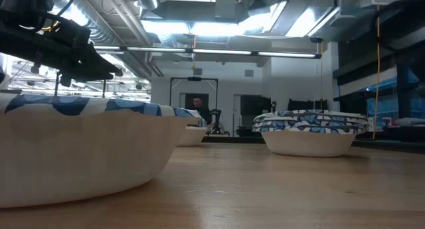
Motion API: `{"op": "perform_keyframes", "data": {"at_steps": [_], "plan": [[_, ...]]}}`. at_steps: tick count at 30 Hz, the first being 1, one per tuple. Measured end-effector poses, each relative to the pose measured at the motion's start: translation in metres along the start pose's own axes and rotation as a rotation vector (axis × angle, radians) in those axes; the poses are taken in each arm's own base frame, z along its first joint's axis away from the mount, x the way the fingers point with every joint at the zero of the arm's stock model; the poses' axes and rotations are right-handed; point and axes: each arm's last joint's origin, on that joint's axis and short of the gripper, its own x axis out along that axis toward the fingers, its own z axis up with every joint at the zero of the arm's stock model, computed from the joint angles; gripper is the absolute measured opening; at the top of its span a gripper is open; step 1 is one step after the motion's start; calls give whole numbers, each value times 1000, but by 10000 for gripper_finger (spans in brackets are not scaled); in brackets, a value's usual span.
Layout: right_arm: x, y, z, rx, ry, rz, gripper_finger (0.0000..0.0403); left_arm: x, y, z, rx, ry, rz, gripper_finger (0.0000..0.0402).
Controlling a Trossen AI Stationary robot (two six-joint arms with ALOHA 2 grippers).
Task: Nest bowls inside each other
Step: Stack the white bowl on top of the white bowl
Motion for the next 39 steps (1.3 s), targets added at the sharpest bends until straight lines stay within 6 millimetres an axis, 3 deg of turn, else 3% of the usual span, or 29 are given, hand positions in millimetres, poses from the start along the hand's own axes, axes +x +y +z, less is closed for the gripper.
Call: {"op": "perform_keyframes", "data": {"at_steps": [9,20,29,34,39], "plan": [[8,11,10,-18,38,162,9,0,0,0,0,0,0,169],[-8,11,43,134,-170,378,7,0,0,0,1,0,0,169],[-29,-1,62,152,-122,559,5,0,0,0,8,0,0,169],[-42,-15,72,173,-116,639,5,0,0,0,7,6,-18,169],[-62,-44,72,216,-230,628,5,0,0,0,8,6,-18,169]]}}
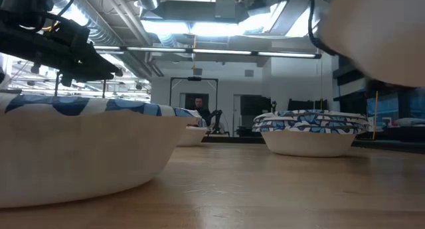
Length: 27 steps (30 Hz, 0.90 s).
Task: Nest bowls inside each other
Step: Stack the white bowl on top of the white bowl
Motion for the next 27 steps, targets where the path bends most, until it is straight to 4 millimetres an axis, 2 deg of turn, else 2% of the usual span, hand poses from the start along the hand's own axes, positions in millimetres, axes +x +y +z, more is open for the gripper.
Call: {"op": "perform_keyframes", "data": {"at_steps": [7,13,22,27], "plan": [[-60,-16,-7,22,-272,-109,5,0,0,0,0,0,0,169],[-99,-34,-10,173,-516,-201,5,0,0,0,-5,0,0,169],[-122,-57,-6,402,-623,-182,4,0,0,0,-31,0,0,169],[-127,-72,-15,550,-566,-229,4,0,0,0,-33,0,0,169]]}}
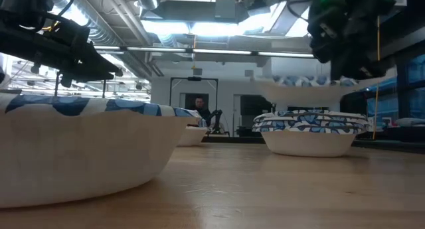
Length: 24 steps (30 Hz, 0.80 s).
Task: Nest bowls inside each other
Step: Stack the white bowl on top of the white bowl
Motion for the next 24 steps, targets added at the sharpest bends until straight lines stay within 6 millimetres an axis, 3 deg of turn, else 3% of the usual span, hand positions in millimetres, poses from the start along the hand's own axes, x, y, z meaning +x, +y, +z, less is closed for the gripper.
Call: {"op": "perform_keyframes", "data": {"at_steps": [12,24], "plan": [[-3,-12,9,79,21,-8,4,0,0,0,0,0,0,169],[34,-14,27,29,144,-94,7,0,0,0,0,0,0,169]]}}
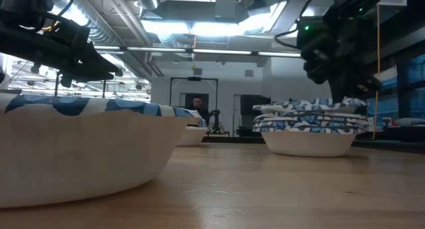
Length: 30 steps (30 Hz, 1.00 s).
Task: Nest bowls inside each other
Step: Stack the white bowl on top of the white bowl
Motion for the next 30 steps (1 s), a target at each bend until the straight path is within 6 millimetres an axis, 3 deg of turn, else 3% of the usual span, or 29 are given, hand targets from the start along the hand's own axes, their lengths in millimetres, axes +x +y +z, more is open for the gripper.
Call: {"op": "perform_keyframes", "data": {"at_steps": [5,14,23,30], "plan": [[12,2,10,-17,4,-5,10,0,0,0,0,0,0,169],[19,2,13,-75,31,-14,55,0,0,0,0,0,0,169],[18,3,12,-138,50,28,163,0,0,0,0,0,0,169],[11,9,19,-195,-123,18,220,0,0,0,5,0,0,169]]}}
